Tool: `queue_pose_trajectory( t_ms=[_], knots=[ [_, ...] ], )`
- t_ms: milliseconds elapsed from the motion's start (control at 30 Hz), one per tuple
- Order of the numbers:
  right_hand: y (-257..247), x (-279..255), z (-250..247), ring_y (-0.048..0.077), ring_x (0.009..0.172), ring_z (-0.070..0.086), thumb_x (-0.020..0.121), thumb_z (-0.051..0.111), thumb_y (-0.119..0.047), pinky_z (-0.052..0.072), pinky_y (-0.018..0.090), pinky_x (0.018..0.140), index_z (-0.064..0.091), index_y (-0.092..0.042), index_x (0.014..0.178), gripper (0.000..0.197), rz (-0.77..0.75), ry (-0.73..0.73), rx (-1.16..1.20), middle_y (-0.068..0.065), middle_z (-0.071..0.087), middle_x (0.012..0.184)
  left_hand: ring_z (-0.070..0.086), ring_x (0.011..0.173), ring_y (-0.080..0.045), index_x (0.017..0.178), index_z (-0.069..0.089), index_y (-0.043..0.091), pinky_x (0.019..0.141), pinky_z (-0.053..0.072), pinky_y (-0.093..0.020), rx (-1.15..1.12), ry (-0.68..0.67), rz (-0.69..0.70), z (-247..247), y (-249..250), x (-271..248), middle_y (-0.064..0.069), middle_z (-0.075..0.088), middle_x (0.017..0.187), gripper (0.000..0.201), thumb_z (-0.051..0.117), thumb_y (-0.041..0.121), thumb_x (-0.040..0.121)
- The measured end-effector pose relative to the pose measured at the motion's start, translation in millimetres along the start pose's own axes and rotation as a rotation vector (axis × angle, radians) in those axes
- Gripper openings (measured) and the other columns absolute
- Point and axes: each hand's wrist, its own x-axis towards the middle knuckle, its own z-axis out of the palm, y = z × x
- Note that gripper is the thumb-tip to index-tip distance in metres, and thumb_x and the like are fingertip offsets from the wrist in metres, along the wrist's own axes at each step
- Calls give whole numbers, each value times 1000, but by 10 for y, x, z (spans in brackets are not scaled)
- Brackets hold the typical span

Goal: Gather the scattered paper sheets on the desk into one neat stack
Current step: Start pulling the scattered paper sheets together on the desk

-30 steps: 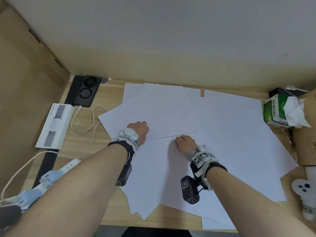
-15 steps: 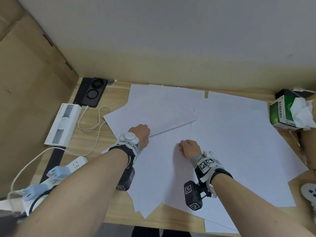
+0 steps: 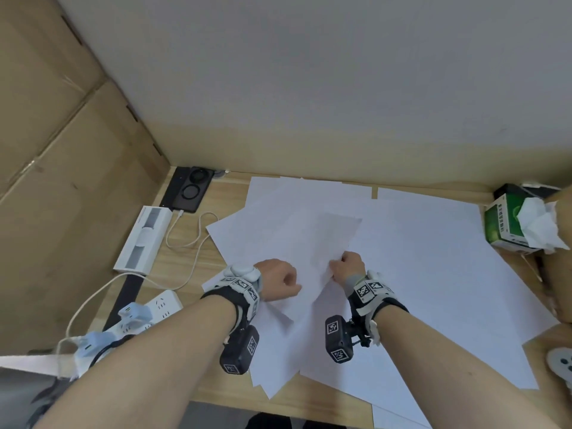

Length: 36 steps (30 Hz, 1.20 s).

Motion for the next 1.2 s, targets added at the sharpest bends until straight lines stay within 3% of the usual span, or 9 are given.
queue_pose_trajectory(
  t_ms=[167,333,467,567,633,800,900,1033,1200],
  knots=[
    [150,-52,11,22,65,42,76,52,-3,39,36,62,34,-15,60,28,-65,-127,-95,3,36,61,59,105,-23,120,52,17,83,43,-31,-99,113,-338,-12,-363,-141,1,60,117,44,43,50,92],
    [180,-196,104,19,60,42,87,56,-3,37,32,61,40,-14,60,33,-132,-303,-71,2,41,62,60,104,-27,121,50,4,82,46,-34,-391,114,-645,216,-609,-358,-9,61,115,66,49,58,84],
    [136,-292,193,18,54,46,86,59,-6,39,28,56,49,-14,59,30,-142,-376,-46,0,47,58,70,92,-29,112,62,4,88,56,-44,-910,115,-691,479,-882,-453,-12,71,106,83,76,58,50],
    [208,-255,372,22,64,52,71,61,-24,44,33,62,48,-19,57,20,-140,-304,-112,2,52,62,69,82,-27,101,67,-3,81,54,-34,-967,216,-684,407,-833,-667,-14,71,101,40,78,22,72],
    [189,-281,364,23,77,63,79,57,-29,52,33,73,60,-24,75,7,-146,-208,-223,-3,65,77,66,90,-27,112,65,-2,72,50,-28,-976,354,-658,387,-861,-786,-14,68,101,28,66,6,85],
    [73,-395,469,20,71,58,65,69,-36,53,32,73,49,-19,84,31,-82,-137,-501,0,57,84,65,96,-32,102,65,1,82,52,-41,-950,494,-696,386,-1120,-1118,-18,69,103,17,62,8,87],
    [141,-349,598,27,89,64,64,69,-48,52,32,71,56,-13,102,53,-114,-204,-636,6,59,103,66,87,-33,93,67,-1,79,53,-41,-940,490,-725,447,-1231,-1165,-21,69,94,14,63,9,86],
    [167,-344,608,23,71,56,72,68,-46,42,25,60,53,-20,74,30,-139,-250,-683,5,54,91,67,95,-39,93,67,1,88,52,-52,-949,471,-714,555,-1237,-1135,-25,69,101,12,62,10,87],
    [208,-307,684,27,91,54,56,79,-42,49,35,73,44,-10,111,72,-51,-53,-710,8,45,113,65,102,-37,111,65,-4,93,52,-45,-930,422,-708,579,-1174,-960,-21,68,113,28,61,14,89]
  ],
)
